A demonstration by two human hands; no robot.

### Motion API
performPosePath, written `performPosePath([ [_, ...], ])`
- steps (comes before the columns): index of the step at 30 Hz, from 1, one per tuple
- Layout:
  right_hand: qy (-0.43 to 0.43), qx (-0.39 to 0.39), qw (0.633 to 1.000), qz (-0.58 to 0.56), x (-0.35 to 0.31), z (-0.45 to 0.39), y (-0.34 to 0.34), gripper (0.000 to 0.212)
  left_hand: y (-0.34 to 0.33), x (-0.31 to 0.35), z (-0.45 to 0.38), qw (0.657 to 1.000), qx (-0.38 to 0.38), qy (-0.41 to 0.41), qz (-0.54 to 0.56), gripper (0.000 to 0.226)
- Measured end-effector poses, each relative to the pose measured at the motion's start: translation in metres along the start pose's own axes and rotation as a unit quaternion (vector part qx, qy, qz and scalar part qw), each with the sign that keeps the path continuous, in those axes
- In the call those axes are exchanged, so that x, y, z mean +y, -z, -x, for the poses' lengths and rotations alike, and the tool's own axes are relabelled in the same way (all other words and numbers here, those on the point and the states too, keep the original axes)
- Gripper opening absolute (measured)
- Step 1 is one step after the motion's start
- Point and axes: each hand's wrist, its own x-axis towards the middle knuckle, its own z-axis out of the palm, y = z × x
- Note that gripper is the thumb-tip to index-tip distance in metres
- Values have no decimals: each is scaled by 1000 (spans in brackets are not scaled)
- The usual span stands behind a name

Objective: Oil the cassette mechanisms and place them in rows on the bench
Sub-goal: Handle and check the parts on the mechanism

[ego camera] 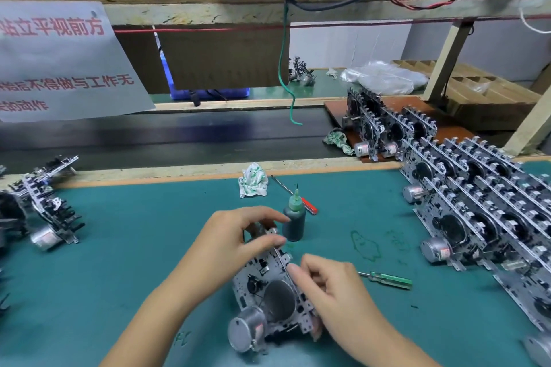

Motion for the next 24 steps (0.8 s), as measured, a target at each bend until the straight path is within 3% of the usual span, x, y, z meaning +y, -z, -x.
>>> performPosePath([
  [2, -78, -5, 995, -64, 5, 7, -3, 39, -10, 2, -5, 999, -35, -14, -23, 20],
  [5, -138, 6, 989, -57, 12, 14, 2, 38, -24, 5, -2, 996, -77, -29, -39, 17],
  [8, -162, 9, 987, 6, 24, 19, 12, 43, -30, 4, 11, 992, -91, -48, -74, 30],
  [12, -181, -33, 974, 132, 30, 25, 21, 48, -34, 6, 42, 975, -62, -67, -203, 54],
  [15, -192, -9, 959, 209, 28, 25, 25, 53, -37, 7, 59, 975, -35, -23, -217, 60],
  [19, -178, 7, 973, 145, 27, 21, 31, 43, -42, -2, 65, 985, -6, 103, -136, 61],
  [22, -170, 49, 977, 116, 31, 21, 30, 39, -43, -8, 58, 993, -20, 111, -18, 41],
  [24, -152, 117, 972, 135, 35, 22, 31, 26, -37, -13, 51, 992, -60, 104, 24, 41],
])
